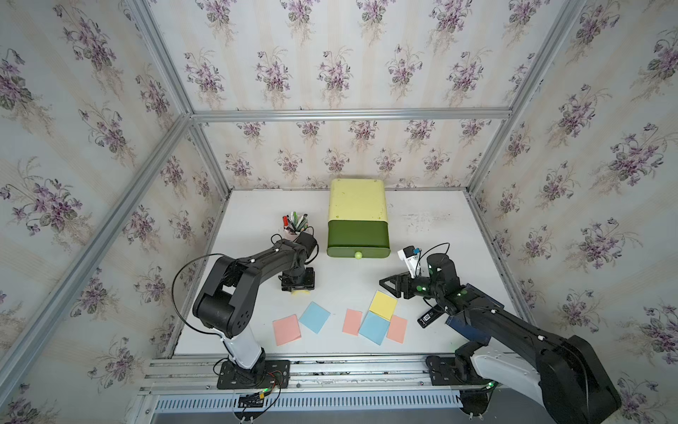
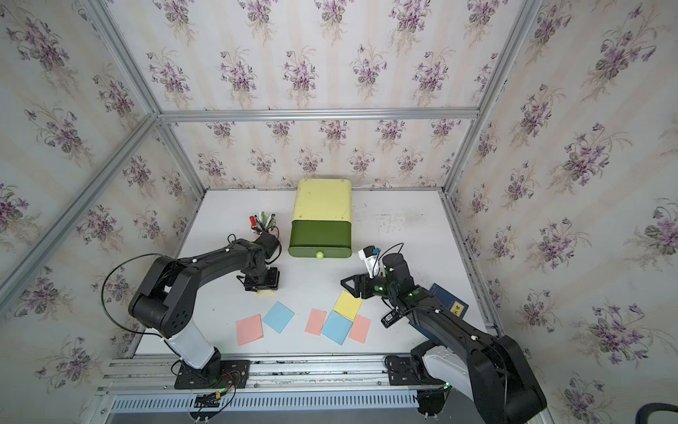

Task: Please put the sticky notes in the drawer by color
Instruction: Pick up the sticky notes from the center of the board, then place the sticky notes in the drawer.

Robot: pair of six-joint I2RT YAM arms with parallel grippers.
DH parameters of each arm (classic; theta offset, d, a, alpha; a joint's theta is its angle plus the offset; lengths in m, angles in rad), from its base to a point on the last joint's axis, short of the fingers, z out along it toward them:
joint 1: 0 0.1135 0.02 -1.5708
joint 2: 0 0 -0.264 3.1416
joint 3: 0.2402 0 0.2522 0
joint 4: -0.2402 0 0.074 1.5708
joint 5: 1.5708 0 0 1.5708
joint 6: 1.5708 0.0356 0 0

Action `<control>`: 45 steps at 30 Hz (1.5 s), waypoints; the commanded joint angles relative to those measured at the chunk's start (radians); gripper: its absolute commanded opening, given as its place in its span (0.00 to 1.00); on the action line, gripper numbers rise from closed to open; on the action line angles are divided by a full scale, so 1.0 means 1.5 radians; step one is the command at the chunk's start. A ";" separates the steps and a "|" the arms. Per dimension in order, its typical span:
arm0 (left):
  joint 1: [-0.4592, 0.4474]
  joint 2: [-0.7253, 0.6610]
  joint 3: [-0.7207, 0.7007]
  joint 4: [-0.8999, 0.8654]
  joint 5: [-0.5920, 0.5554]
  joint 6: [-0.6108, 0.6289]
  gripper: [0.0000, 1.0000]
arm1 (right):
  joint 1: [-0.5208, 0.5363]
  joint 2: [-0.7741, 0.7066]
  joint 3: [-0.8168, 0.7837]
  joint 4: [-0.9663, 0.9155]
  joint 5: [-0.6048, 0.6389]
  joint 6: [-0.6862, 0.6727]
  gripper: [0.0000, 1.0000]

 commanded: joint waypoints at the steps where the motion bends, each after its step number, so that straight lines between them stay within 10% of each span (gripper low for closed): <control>1: 0.002 -0.004 -0.023 0.065 0.071 0.009 0.65 | 0.004 0.001 0.006 0.015 0.000 -0.004 0.67; 25: -0.021 -0.358 0.181 -0.181 0.057 0.029 0.64 | 0.004 -0.086 0.055 -0.049 0.127 0.042 0.69; 45: -0.168 -0.037 0.597 -0.330 -0.025 0.070 0.69 | 0.004 -0.178 -0.001 -0.033 0.157 0.080 0.71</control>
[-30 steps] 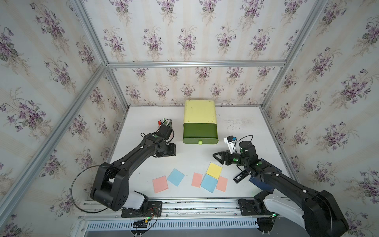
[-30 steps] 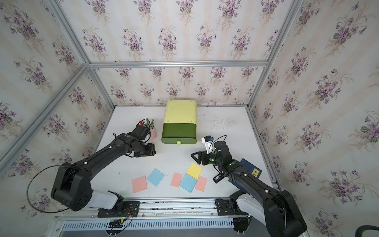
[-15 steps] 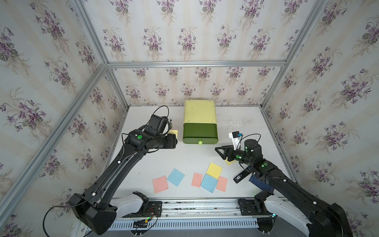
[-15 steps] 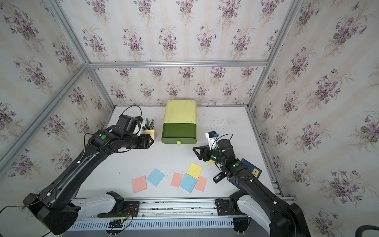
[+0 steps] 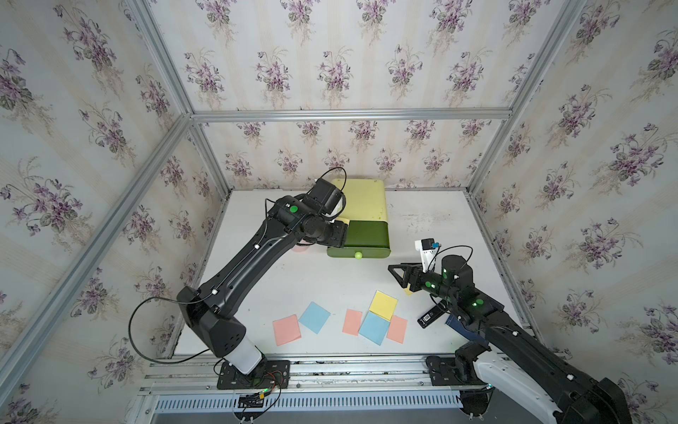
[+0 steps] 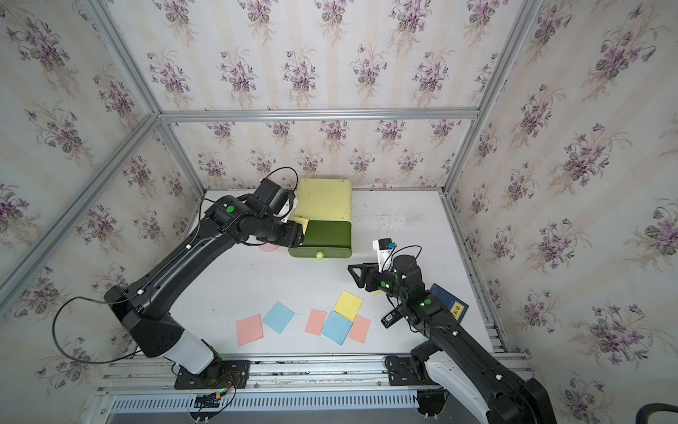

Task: Please put the sticky notes in the drawer by color
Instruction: Place the sticky notes in the drawer.

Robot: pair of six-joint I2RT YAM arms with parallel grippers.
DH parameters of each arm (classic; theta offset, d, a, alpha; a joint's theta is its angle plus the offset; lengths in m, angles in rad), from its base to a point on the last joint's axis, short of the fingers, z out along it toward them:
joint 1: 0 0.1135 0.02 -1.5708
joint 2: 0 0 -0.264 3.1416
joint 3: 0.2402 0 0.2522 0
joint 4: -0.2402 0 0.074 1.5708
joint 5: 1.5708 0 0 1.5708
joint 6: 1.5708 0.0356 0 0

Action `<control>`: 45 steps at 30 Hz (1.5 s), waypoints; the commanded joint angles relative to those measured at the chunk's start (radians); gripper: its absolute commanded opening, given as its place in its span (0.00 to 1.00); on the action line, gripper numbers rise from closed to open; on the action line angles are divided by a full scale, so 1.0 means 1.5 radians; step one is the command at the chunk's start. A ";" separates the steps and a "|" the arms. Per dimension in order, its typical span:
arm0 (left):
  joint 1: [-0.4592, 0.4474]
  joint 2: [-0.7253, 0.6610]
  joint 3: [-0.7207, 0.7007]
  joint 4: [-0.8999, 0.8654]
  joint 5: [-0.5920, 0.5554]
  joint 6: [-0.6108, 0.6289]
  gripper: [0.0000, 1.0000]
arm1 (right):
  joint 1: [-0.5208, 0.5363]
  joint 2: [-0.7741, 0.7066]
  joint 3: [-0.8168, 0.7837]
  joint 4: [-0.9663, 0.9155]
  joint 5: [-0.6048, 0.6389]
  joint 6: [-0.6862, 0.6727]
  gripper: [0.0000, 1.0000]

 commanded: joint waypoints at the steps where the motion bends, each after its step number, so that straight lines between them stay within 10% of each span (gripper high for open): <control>1: -0.001 0.039 0.030 -0.039 -0.012 0.014 0.70 | 0.000 -0.015 -0.011 -0.002 0.017 0.011 0.71; 45: 0.001 0.113 0.081 0.009 -0.006 -0.018 0.91 | -0.001 -0.029 -0.023 -0.050 0.116 -0.015 0.71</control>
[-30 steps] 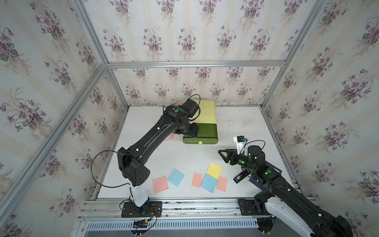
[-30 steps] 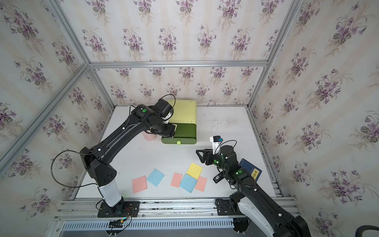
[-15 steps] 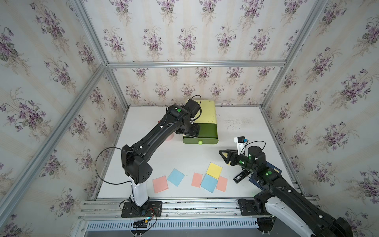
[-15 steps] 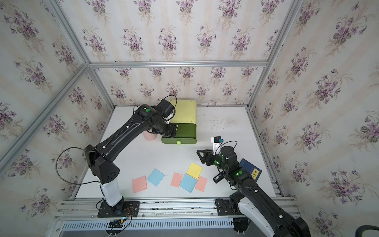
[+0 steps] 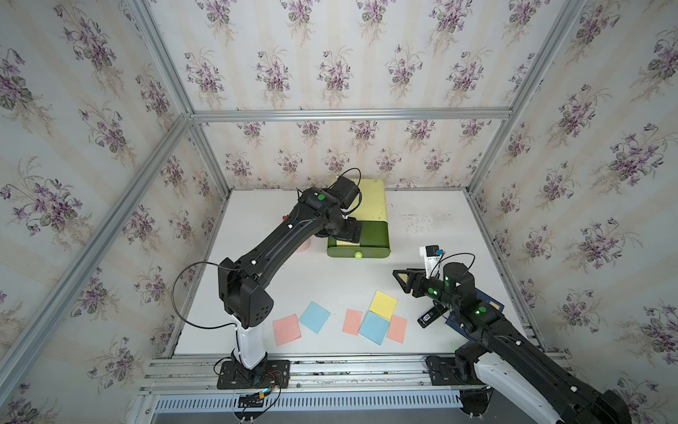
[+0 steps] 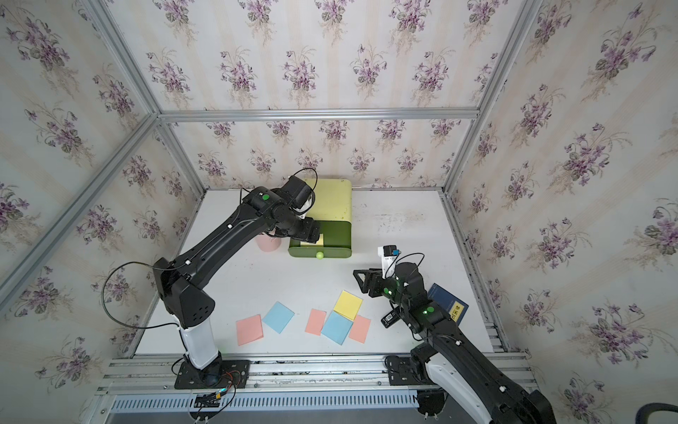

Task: Please put the sticky notes in the drawer by color
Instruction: Place the sticky notes in the drawer.

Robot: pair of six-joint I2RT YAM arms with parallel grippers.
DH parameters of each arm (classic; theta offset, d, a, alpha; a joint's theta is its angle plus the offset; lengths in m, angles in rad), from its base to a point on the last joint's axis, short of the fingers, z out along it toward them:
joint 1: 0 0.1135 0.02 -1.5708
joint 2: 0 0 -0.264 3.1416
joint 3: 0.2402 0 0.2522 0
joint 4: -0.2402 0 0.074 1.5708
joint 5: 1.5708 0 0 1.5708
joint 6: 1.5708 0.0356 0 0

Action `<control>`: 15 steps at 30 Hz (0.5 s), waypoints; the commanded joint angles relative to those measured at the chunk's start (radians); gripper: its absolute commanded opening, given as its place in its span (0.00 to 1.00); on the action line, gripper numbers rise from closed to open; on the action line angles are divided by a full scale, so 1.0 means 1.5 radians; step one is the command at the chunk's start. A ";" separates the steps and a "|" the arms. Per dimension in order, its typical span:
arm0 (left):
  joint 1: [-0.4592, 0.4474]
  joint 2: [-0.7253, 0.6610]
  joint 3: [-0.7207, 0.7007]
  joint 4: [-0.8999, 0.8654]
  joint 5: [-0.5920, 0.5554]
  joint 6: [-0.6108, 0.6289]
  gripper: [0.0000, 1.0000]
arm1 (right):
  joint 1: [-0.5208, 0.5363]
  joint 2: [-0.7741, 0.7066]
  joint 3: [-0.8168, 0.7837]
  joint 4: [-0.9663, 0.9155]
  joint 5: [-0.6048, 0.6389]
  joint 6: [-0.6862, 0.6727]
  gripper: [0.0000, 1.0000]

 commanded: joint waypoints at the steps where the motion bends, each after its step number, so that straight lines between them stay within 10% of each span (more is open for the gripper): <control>1: -0.001 -0.044 -0.008 0.024 -0.011 -0.003 0.92 | -0.003 0.026 0.024 -0.032 0.071 -0.002 0.71; 10: 0.022 -0.329 -0.368 0.423 0.240 -0.077 1.00 | -0.066 0.278 0.225 -0.283 0.184 -0.047 0.81; 15: 0.027 -0.426 -0.563 0.608 0.314 -0.166 1.00 | -0.131 0.412 0.288 -0.345 0.117 -0.098 0.81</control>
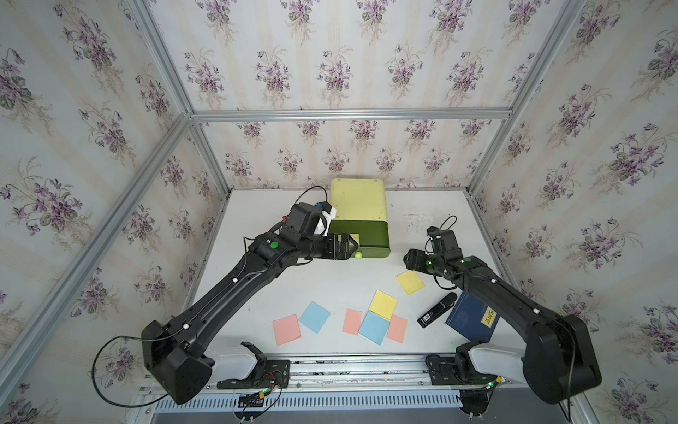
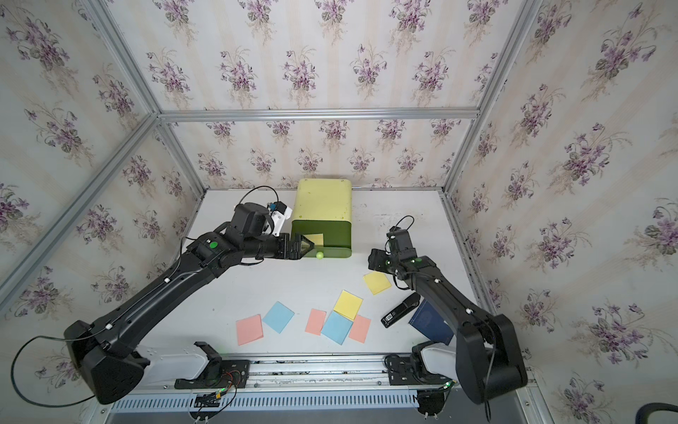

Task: Please put the sticky notes in the drawer by color
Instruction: Place the sticky notes in the drawer.

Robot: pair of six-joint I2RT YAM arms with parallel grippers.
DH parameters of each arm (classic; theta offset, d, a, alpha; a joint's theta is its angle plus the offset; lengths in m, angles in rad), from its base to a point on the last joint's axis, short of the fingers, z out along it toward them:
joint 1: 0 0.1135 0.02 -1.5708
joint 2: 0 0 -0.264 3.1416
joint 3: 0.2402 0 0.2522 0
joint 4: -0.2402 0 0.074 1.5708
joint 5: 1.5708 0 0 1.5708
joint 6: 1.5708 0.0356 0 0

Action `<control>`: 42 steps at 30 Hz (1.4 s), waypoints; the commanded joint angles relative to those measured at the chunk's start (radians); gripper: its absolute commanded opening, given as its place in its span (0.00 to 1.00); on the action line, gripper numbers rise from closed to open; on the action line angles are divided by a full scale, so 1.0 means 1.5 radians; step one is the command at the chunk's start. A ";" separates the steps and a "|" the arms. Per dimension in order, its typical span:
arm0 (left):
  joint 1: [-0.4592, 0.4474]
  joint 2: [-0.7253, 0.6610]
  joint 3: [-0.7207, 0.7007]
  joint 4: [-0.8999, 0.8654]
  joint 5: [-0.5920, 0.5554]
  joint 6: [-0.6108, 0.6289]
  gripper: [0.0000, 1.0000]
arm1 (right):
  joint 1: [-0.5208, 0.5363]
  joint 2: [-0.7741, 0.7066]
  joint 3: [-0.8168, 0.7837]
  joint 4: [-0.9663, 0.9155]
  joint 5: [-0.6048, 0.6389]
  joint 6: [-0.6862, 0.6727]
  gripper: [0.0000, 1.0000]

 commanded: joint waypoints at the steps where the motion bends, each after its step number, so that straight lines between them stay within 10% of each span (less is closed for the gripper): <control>1: 0.000 -0.043 -0.073 0.180 0.077 -0.061 1.00 | -0.015 0.060 0.018 -0.085 -0.026 -0.045 0.82; 23: -0.002 -0.144 -0.177 0.135 0.046 0.018 1.00 | 0.019 0.197 0.057 -0.144 -0.118 -0.066 0.87; 32: -0.002 -0.132 -0.194 0.129 0.046 0.017 1.00 | 0.096 0.173 0.060 -0.202 0.059 -0.027 0.87; 42: -0.003 -0.145 -0.197 0.119 0.037 0.013 1.00 | 0.117 0.188 0.064 -0.149 0.038 -0.034 0.87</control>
